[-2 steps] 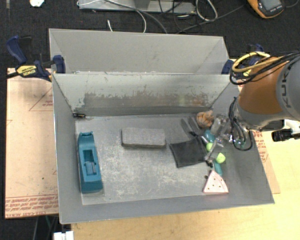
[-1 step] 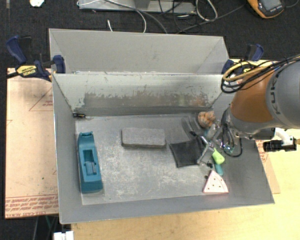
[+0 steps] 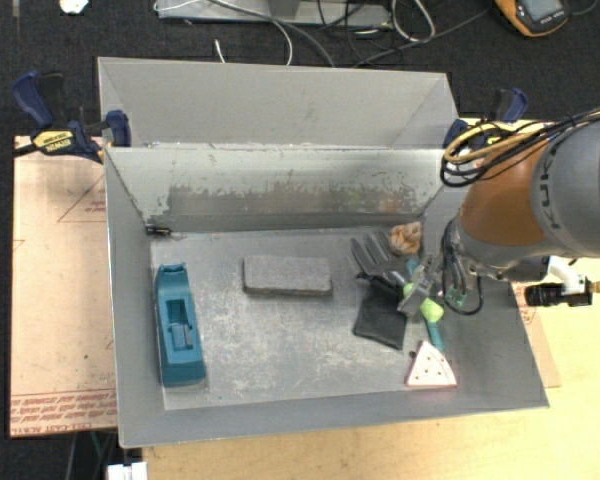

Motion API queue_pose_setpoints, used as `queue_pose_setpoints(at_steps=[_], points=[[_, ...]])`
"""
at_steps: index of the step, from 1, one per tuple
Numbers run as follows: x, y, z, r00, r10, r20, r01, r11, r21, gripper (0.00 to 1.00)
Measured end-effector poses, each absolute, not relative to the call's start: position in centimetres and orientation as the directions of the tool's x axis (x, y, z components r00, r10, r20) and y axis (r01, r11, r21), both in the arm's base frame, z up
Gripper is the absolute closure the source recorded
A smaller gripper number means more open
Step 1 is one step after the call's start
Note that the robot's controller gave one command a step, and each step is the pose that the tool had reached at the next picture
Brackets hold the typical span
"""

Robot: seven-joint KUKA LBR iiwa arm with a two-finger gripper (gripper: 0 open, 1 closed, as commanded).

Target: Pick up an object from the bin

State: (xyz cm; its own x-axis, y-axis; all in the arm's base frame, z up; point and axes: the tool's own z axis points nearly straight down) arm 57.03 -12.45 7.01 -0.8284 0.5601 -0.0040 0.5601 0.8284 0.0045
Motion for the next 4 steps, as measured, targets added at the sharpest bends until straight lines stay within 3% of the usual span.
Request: queue_pose_setpoints(at_steps=[2,3,4], points=[[57.0,-12.4,7.1,-0.829,0.559,-0.004,0.559,0.829,0.004,1.0],[56.7,-12.3,9.9,-0.83,0.558,0.005,0.558,0.83,0.001,1.0],[56.9,-12.4,13.6,-0.83,0.557,0.001,0.557,0.83,0.003,1.0]])
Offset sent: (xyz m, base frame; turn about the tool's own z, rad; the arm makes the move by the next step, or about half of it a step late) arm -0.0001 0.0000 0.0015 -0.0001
